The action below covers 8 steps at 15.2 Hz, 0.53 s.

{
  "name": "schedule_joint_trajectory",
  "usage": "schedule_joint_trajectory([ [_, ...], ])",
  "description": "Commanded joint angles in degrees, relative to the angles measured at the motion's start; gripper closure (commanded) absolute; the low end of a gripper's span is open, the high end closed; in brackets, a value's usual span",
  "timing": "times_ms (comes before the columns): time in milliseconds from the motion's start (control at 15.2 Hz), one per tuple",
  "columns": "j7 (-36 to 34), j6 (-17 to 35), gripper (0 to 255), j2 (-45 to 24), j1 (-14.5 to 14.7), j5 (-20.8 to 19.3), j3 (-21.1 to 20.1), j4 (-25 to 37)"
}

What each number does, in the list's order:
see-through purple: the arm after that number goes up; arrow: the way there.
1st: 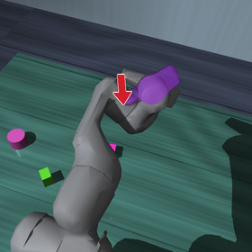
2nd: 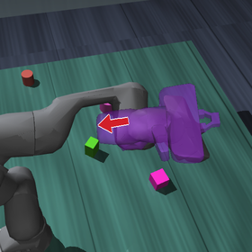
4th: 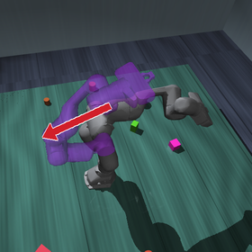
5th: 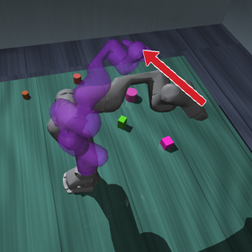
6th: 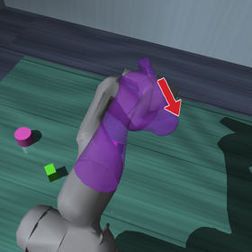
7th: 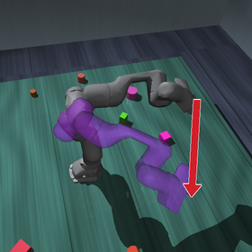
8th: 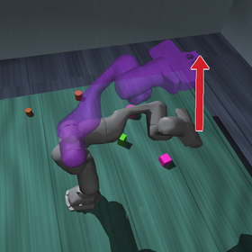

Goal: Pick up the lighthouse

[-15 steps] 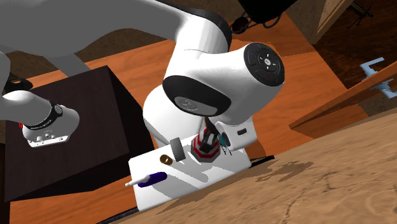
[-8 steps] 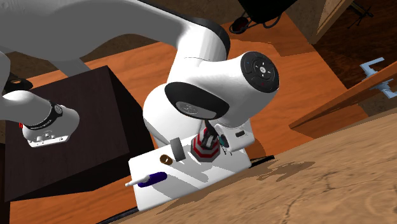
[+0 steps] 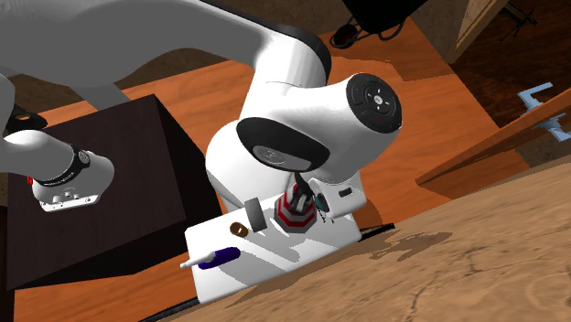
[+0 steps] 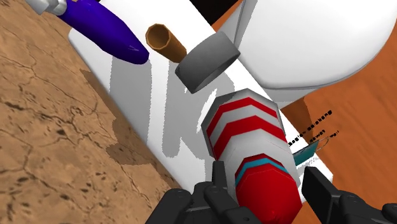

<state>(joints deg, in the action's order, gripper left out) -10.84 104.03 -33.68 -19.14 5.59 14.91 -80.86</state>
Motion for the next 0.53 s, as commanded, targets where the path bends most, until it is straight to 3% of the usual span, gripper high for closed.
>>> schedule_joint_trajectory([
  [0,0.0,-0.9,255,0.4,0.0,-0.1,0.1,0.5],
  [462,-0.1,-5.6,255,1.6,-0.1,-0.4,0.3,4.1],
])
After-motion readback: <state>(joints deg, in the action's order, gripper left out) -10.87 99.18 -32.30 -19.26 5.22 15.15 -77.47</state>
